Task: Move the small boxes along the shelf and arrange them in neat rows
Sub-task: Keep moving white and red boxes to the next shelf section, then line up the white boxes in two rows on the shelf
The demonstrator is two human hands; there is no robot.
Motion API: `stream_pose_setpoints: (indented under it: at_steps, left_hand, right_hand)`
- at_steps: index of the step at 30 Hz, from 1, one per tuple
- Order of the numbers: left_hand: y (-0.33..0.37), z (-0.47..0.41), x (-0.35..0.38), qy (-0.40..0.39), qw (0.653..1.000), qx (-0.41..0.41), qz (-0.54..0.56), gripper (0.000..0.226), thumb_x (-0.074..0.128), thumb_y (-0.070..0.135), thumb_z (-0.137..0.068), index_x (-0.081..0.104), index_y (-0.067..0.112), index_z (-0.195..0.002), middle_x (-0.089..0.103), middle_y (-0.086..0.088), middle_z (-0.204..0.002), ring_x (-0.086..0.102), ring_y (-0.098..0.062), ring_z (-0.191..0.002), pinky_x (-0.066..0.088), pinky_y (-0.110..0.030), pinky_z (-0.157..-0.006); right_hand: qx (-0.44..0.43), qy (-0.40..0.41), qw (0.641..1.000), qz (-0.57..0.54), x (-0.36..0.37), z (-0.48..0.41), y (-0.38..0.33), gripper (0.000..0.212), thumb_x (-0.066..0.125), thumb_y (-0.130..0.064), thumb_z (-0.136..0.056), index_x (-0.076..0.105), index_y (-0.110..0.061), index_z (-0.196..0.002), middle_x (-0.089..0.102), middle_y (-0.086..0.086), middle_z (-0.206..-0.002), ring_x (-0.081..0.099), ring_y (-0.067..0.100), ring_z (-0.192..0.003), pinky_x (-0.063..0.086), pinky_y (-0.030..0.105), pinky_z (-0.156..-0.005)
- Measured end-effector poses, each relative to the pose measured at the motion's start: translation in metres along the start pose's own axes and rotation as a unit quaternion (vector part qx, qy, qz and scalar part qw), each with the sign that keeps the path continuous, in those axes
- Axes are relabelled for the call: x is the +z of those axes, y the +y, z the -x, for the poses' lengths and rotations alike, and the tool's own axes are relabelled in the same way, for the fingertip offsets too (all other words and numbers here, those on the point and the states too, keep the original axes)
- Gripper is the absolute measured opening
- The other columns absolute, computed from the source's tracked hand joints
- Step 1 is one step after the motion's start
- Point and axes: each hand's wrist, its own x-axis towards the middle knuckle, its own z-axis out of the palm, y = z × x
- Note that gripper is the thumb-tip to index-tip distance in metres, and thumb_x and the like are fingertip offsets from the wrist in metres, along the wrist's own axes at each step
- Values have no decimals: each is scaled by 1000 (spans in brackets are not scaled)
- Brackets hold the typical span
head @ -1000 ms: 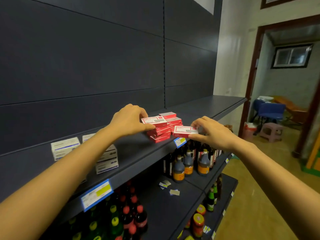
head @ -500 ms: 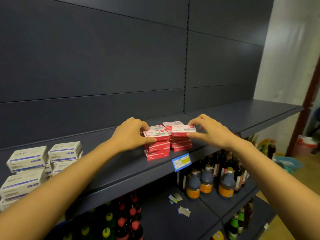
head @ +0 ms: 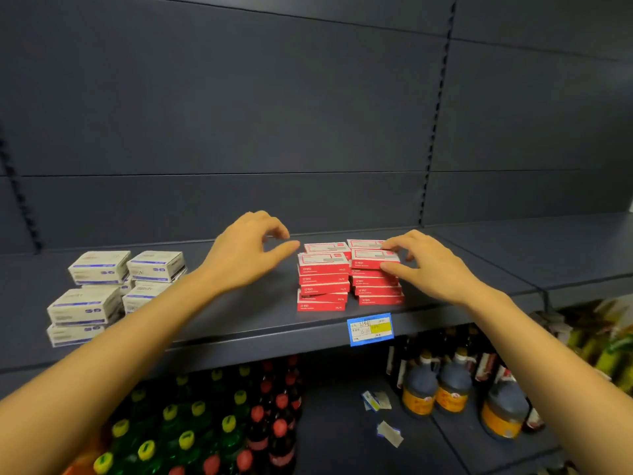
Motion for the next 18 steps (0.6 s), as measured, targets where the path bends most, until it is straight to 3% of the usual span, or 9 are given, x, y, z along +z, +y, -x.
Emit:
stream_pose_setpoints:
  at_steps: [8,15,18]
  left_hand:
    - [-34,29,-56,22,996,-55,-67,17,58,27,-87,67,13,-92,65,-5,-96,52,-18,-88,43,-34,-79]
    - [-68,75,-107,26,987,-137,-78,23,57,22,-89,66,8,-105,65,-7,-110,58,-23,-103,46,-41,-93]
    - [-90,96,-121,32,983,-165,-78,30,55,25,-90,60,10,-116,61,-5,-119,55,-19,-108,45,-35,-95]
  right_hand:
    - [-120,103,985,-72,2,-14,-46,31,58,-34,-87,57,-28,-118,56,-8,-119,44,5,-97,38,27,-82]
    - [-248,35,962,-106,30,-36,-143,27,56,-37,-88,58,-31,-114,56,-12,-116,45,5,-97,39,27,-82]
    - [-275,7,954,-118,49,-47,-178,27,56,-38,-88,57,-31,-114,56,-12,-115,43,3,-95,38,26,-81]
